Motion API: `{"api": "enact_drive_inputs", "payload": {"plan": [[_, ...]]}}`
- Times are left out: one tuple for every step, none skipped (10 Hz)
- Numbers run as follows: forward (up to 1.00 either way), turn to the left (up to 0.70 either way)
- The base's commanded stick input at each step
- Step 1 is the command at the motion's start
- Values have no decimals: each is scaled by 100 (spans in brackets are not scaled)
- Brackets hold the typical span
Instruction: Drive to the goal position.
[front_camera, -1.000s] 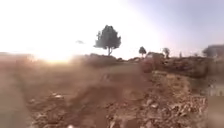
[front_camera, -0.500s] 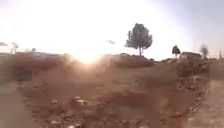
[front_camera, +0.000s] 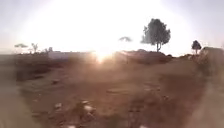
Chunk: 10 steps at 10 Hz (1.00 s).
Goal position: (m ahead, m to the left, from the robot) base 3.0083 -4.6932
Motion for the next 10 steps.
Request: {"api": "enact_drive_inputs", "payload": {"plan": [[70,0],[70,0],[69,0],[68,0],[68,-4],[68,-32],[68,-34],[68,-34],[68,-34],[68,-34]]}}
